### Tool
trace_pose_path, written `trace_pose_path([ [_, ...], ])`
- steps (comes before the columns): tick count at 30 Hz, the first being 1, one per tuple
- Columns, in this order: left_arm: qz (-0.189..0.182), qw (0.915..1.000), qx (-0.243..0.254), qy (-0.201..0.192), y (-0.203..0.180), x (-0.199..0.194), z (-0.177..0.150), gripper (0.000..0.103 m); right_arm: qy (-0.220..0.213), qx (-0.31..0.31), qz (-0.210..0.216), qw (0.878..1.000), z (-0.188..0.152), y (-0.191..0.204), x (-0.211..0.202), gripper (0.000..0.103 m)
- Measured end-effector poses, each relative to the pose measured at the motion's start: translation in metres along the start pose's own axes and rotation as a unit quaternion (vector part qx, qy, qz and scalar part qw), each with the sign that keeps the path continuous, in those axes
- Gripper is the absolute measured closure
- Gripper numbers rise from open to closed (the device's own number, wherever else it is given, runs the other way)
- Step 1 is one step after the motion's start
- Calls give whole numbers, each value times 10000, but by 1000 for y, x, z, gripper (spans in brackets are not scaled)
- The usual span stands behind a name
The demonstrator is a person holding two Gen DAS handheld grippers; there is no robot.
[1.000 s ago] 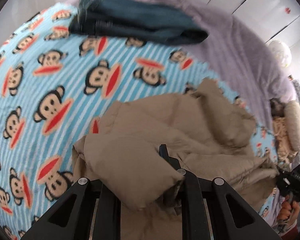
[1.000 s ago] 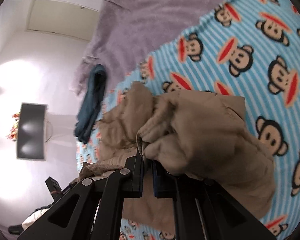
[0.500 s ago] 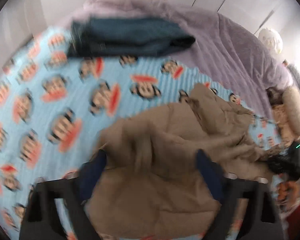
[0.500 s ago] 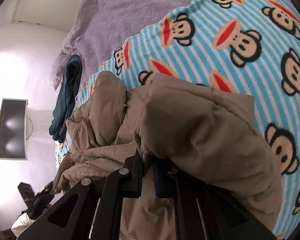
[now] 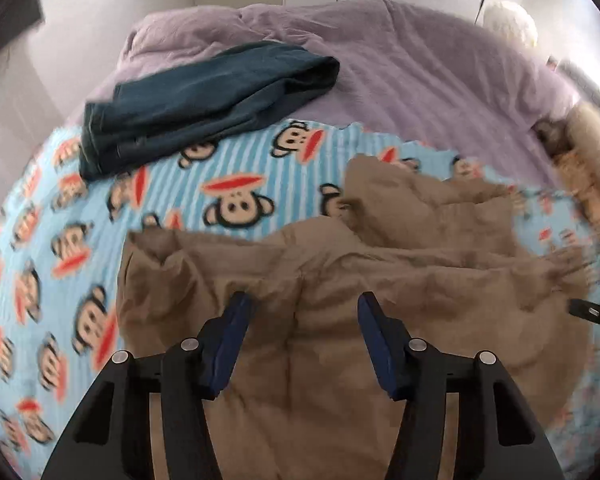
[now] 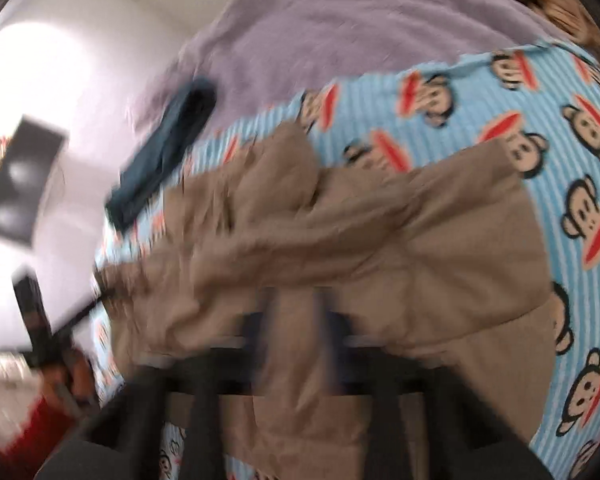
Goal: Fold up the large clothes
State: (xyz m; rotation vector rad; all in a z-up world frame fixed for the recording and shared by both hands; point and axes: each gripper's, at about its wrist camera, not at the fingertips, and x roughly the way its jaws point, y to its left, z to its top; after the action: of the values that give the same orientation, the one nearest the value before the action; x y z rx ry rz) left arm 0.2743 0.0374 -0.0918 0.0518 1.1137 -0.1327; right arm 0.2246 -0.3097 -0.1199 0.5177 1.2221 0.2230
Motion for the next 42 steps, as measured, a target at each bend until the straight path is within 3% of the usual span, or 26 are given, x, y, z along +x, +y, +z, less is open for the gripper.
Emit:
trace_pose_path([
  [4,499,9983,-303,37,19,32,3,44,71,-358,-163,9992,-1,18,35,95],
  [7,502,9956,-730,300,46,64,0,44,79,-194,-200,9996,7,12,61,95],
  [8,487,9951,-801,325,50,73,-2,44,68,-109,-201,9997,11,8,71,100],
  [13,573,9950,-777,263,51,85,1,44,38,338,42,9994,29,-15,89,103],
  [16,514,9961,-706,107,59,69,2,44,-301,-137,-542,9980,30,-13,55,103],
  [18,606,9956,-709,-78,69,55,3,44,-543,-522,-1384,9875,28,-21,29,103],
  [20,778,9935,-812,-190,84,47,0,44,-655,-555,-1793,9801,24,-37,13,103],
  [23,898,9908,-1004,141,106,64,-9,44,-542,-65,-1692,9841,23,-78,3,103],
  [25,786,9891,-1207,310,112,84,-12,44,-485,339,-1433,9879,24,-97,13,103],
  [27,916,9878,-1223,315,107,96,-10,44,-381,566,-1359,9884,28,-105,35,103],
  [32,1162,9878,-988,308,95,107,-7,43,-389,276,-1666,9849,32,-97,54,103],
  [40,1259,9887,-773,271,89,62,-5,42,-471,428,-1661,9841,29,-83,13,98],
  [42,1150,9907,-696,229,87,43,-12,42,-540,398,-1560,9855,17,-77,-3,90],
])
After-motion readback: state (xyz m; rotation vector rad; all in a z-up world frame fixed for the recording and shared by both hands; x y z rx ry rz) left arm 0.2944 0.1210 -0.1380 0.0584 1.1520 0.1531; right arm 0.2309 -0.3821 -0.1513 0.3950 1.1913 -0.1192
